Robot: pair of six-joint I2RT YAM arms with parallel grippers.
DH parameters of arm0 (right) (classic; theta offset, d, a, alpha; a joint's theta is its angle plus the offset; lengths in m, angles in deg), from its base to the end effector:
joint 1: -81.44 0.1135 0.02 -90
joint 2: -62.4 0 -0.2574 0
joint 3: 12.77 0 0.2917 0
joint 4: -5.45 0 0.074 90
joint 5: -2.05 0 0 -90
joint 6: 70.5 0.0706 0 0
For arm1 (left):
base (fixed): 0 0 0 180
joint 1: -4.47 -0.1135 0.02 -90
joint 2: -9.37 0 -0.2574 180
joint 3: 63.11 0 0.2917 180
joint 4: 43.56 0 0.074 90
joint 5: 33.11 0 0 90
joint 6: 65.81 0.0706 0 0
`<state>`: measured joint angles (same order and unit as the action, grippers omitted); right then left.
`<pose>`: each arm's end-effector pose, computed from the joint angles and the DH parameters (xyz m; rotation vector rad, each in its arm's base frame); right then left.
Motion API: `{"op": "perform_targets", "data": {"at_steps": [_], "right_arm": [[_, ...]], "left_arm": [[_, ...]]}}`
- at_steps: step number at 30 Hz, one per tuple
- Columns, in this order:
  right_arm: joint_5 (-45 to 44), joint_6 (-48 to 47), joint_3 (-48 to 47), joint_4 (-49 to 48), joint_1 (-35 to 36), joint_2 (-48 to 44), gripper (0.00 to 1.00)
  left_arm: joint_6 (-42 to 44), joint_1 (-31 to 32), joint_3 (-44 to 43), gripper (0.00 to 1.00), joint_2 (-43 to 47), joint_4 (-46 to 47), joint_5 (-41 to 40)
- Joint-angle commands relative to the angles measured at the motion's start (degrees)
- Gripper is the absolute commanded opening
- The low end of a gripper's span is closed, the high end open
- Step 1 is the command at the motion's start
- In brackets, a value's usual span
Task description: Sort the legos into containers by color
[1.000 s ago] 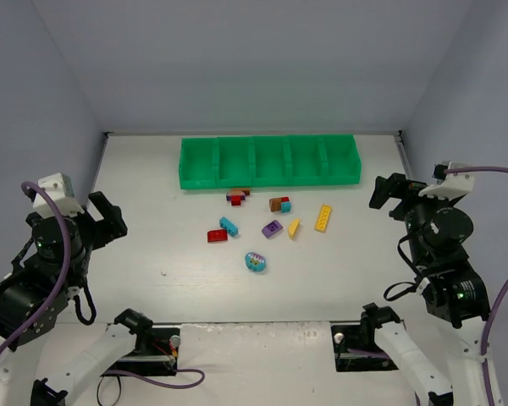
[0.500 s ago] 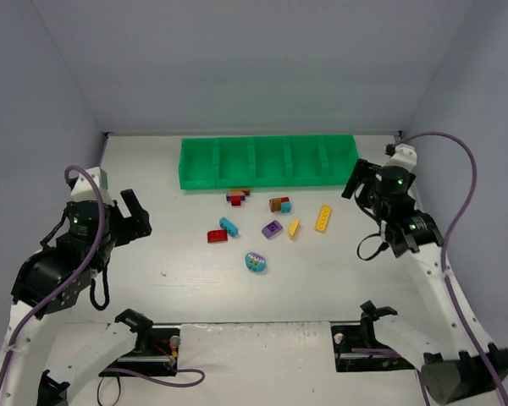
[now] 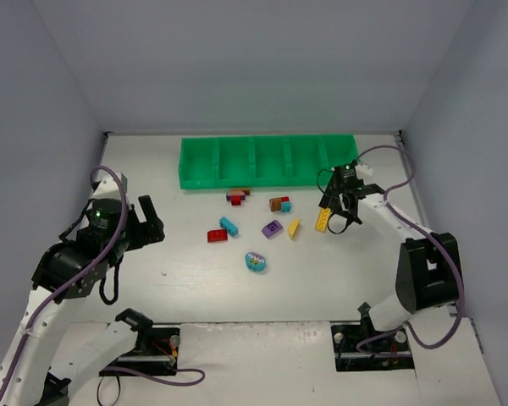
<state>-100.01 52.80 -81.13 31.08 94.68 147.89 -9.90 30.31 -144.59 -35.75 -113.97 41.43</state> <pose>0.3767 0.0735 0.1871 0.5053 2.2470 0.1742 0.1801 -0.0663 0.3893 -0.3096 2.1354 -0.3179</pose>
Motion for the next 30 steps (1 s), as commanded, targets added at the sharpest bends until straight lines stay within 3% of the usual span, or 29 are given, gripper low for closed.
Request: {"op": "perform_targets", "data": {"at_steps": [1,5,11,14,15,17,23,27,30], "right_arm": [[1.76,2.83,-2.57,-4.35,0.83,4.76,0.65],[3.35,2.47,-4.33,-5.84,1.44,11.78,0.63],[3.45,3.0,-3.81,-8.22,2.23,15.66,0.53],[2.48,1.77,-3.63,-9.1,2.23,16.46,0.3],[2.3,0.99,-3.89,-9.19,2.23,16.37,0.13],[1.25,-1.64,-4.5,-9.28,2.15,14.97,0.01],[-1.83,-14.38,-11.7,-10.68,0.57,9.61,0.0],[-0.35,-27.72,-17.33,-14.8,-1.8,11.27,0.0],[0.19,-32.49,-23.74,-15.95,-3.83,14.52,0.0]], "left_arm": [[-1.07,-0.27,-0.53,0.8,-1.02,1.41,1.66],[-1.51,-0.18,0.26,0.8,-0.76,1.06,3.68],[-2.04,-0.27,2.98,0.8,1.44,1.06,7.29],[-1.43,-0.18,3.86,0.8,2.49,0.98,8.52],[-1.16,-0.18,3.95,0.8,2.84,0.98,8.78],[-0.2,-0.27,4.3,0.8,3.11,0.98,8.96],[0.42,-0.27,4.65,0.8,1.53,3.08,8.78],[0.34,-0.27,5.53,0.8,-0.66,7.82,8.78],[-0.54,-0.18,4.92,0.8,-2.51,10.55,8.52]]}}
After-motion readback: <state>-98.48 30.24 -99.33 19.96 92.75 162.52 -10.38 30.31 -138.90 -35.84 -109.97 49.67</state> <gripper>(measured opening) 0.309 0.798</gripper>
